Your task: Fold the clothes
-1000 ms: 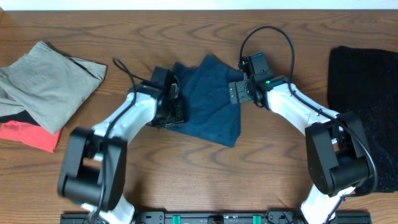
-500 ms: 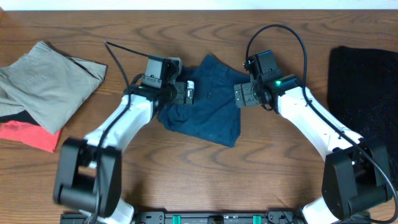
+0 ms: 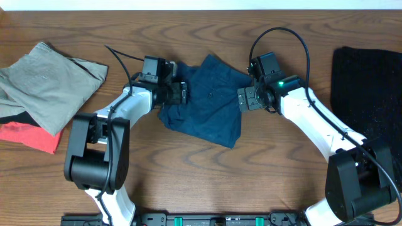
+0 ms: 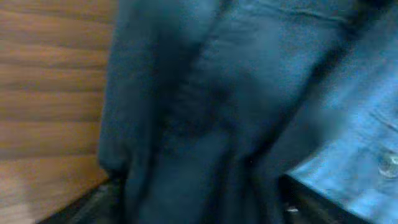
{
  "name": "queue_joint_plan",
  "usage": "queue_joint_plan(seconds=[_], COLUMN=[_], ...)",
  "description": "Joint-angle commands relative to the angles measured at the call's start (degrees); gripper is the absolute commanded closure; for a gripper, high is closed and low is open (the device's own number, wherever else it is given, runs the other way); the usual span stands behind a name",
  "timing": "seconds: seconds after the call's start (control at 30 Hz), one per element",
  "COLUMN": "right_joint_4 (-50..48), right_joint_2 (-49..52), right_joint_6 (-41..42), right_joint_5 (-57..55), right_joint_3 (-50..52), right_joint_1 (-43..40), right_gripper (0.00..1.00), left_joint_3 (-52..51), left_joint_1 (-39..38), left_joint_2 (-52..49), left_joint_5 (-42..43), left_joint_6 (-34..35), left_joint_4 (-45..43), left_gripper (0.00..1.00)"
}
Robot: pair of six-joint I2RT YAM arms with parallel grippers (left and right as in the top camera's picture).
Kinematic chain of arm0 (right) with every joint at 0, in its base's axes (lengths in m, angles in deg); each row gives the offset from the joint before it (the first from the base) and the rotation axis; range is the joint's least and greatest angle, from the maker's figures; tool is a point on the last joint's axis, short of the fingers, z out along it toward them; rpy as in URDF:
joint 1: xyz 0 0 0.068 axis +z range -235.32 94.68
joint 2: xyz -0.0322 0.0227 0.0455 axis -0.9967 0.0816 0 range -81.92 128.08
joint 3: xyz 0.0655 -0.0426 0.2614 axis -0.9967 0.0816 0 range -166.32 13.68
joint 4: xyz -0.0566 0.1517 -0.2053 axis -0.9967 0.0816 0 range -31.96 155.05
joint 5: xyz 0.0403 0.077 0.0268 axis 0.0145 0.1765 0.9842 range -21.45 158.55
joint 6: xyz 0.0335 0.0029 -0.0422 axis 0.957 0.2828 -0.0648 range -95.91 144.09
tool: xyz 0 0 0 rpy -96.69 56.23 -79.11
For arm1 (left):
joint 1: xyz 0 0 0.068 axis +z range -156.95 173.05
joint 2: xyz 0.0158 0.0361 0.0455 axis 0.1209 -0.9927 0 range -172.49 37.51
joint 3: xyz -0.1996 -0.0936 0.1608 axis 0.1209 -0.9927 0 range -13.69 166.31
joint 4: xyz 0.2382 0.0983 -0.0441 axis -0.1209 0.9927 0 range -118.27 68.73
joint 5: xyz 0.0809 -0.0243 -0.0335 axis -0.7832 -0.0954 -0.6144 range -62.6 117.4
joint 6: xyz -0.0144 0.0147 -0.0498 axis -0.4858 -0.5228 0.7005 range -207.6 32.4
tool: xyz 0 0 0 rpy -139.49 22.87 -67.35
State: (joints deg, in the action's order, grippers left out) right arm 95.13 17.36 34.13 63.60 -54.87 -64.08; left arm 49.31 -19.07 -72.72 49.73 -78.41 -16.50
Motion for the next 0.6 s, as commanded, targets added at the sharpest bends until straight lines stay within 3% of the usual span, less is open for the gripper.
queue_joint_plan(seconds=[0.0, 0.03, 0.1, 0.33, 0.57], right_joint_4=[0.2, 0.3, 0.7, 2.6, 3.0], right_joint_2=[-0.7, -0.7, -0.7, -0.7, -0.7], right_joint_6=[0.7, 0.7, 0.6, 0.6, 0.6], right_joint_5=[-0.6, -0.6, -0.6, -0.7, -0.7], right_joint_3=[-0.9, -0.9, -0.9, -0.9, -0.9], right_joint_1=[0.2, 0.2, 0.2, 0.1, 0.1], right_gripper=[0.01, 0.01, 0.01, 0.01, 0.01], left_joint_3=[-2.4, -2.4, -2.4, 0.1, 3.9], left_joint_1=[-2.9, -3.2, -3.7, 1.1, 12.7], left_joint_2=[-4.4, -4.3, -3.8, 3.6, 17.1], left_joint_5=[8.0, 8.0, 8.1, 6.7, -11.4], left_joint_6=[0.8, 0.0, -3.0, -3.2, -3.2], left_joint_4=[2.2, 1.9, 1.2, 1.4, 1.1], left_gripper=[0.43, 0.54, 0.94, 0.94, 0.94])
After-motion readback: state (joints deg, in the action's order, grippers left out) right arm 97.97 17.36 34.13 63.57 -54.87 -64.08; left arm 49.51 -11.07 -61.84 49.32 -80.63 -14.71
